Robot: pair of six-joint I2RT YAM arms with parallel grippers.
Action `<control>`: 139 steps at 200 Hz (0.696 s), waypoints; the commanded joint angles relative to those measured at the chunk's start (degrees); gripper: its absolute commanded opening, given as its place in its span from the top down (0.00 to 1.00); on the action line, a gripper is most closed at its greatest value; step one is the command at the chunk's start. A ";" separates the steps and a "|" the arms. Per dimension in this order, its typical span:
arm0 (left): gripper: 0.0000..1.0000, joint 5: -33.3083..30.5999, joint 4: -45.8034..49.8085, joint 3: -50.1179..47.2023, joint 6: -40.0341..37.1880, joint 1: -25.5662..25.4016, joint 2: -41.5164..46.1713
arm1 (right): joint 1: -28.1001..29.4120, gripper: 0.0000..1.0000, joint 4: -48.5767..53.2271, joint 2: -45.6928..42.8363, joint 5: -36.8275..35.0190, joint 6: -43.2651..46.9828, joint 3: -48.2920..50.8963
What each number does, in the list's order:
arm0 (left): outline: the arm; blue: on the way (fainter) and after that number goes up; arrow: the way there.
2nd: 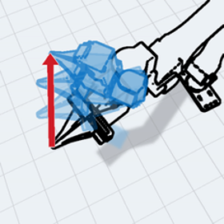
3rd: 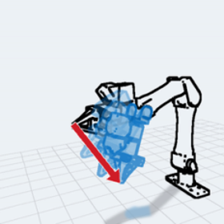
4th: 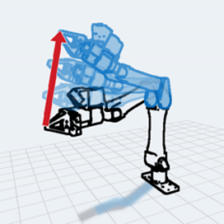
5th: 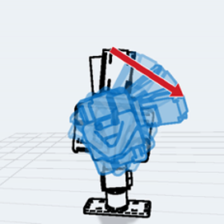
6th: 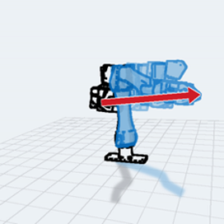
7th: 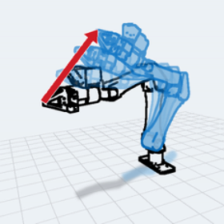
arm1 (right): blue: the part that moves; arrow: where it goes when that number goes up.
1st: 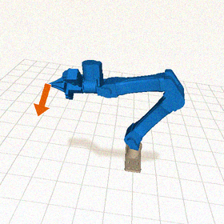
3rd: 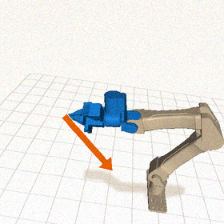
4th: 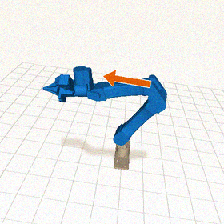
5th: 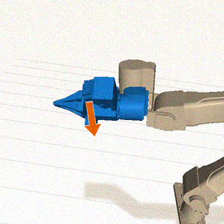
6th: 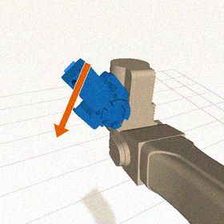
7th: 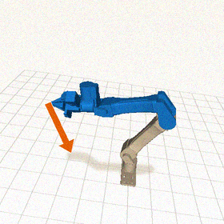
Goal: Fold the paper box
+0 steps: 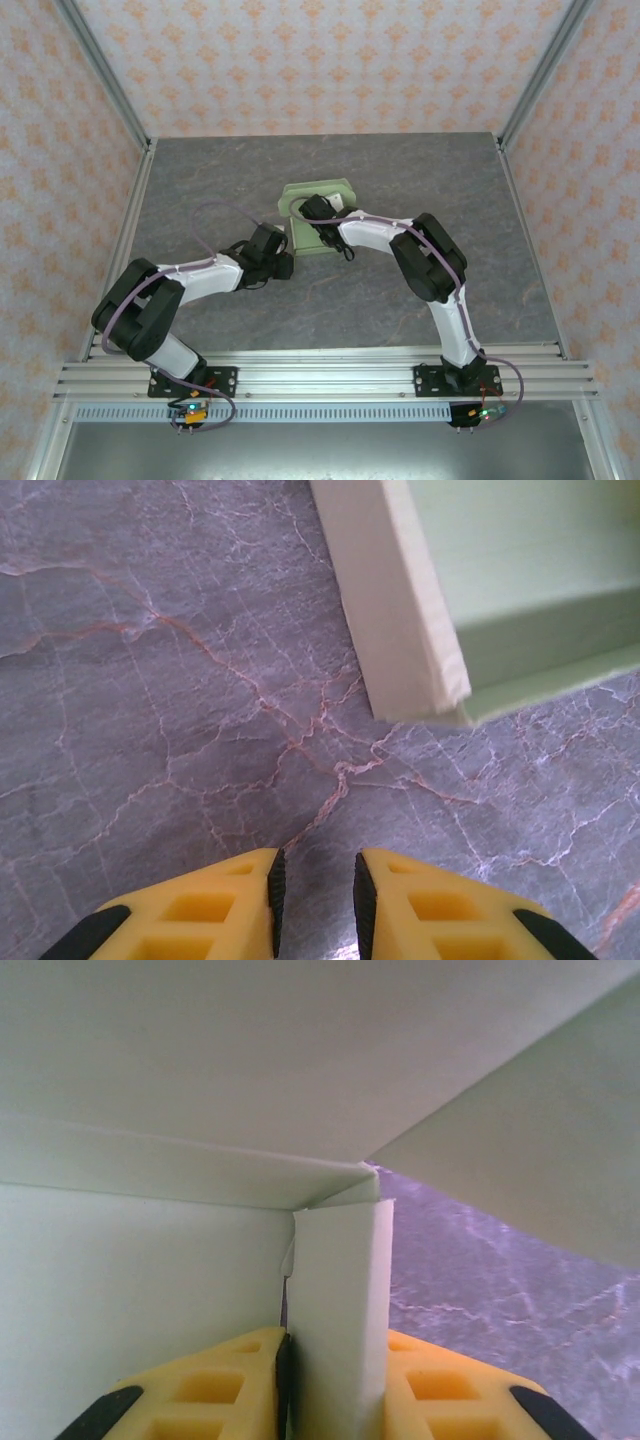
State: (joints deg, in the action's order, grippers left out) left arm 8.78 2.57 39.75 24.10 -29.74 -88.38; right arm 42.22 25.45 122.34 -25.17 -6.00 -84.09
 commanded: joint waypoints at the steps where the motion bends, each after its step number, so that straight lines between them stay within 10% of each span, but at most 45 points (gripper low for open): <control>1: 0.72 0.62 0.35 -1.15 0.73 -0.23 -0.26 | 0.15 0.76 -0.91 0.60 -5.90 -3.17 1.89; 139: 0.57 -6.75 13.67 3.12 -0.54 1.58 19.68 | 0.19 0.58 -0.80 -18.51 8.59 -9.60 9.44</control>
State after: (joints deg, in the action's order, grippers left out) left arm 5.67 10.61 39.88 24.16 -29.28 -71.83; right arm 42.24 24.71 110.28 -19.64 -13.34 -76.95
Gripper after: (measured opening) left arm 0.403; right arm 0.414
